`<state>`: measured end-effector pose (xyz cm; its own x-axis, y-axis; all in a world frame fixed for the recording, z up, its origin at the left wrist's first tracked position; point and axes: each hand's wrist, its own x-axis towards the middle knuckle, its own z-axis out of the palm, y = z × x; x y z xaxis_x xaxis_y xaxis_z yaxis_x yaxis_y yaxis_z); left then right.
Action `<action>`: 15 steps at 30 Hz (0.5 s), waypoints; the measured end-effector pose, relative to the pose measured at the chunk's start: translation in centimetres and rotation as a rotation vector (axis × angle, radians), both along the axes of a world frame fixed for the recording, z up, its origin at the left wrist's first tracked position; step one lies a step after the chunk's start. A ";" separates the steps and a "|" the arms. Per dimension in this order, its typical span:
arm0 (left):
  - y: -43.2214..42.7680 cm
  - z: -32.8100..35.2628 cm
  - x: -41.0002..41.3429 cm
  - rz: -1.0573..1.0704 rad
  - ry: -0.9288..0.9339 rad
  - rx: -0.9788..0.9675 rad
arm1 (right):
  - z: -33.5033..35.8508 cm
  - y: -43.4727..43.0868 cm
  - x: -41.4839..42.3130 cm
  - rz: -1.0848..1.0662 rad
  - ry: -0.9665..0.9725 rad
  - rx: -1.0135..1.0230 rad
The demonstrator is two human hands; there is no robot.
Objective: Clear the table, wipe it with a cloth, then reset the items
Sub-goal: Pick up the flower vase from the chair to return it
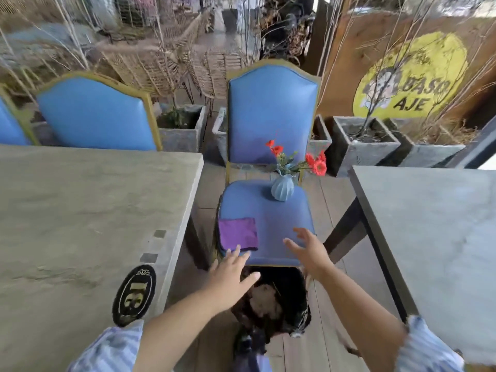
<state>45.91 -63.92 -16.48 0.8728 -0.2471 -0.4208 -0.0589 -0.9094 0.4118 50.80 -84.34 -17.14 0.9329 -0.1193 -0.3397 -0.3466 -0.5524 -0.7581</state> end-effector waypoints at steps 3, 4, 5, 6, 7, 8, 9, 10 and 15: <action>-0.7 -0.9 6.2 0.027 0.021 -0.014 | -1.4 -0.5 5.1 -0.046 0.030 0.016; -1.0 -1.2 8.1 0.026 0.024 -0.012 | -2.0 -0.8 6.6 -0.063 0.044 0.018; -1.4 -1.7 9.8 0.024 0.032 -0.008 | -2.6 -1.1 8.0 -0.076 0.062 0.023; -1.8 -2.2 11.4 0.026 0.043 -0.005 | -3.1 -1.4 9.3 -0.086 0.073 0.025; -2.2 -2.7 12.9 0.030 0.059 -0.005 | -3.7 -1.7 10.5 -0.098 0.081 0.029; -2.7 -3.2 14.3 0.037 0.081 -0.007 | -4.3 -1.9 11.6 -0.107 0.091 0.030; -3.1 -3.7 15.5 0.046 0.102 -0.010 | -5.1 -2.3 12.8 -0.116 0.102 0.036; -3.5 -4.2 16.6 0.053 0.114 -0.010 | -5.9 -2.5 13.9 -0.127 0.111 0.044; -4.8 -8.2 22.2 0.080 0.099 0.018 | -11.1 -3.9 21.4 -0.201 0.130 0.056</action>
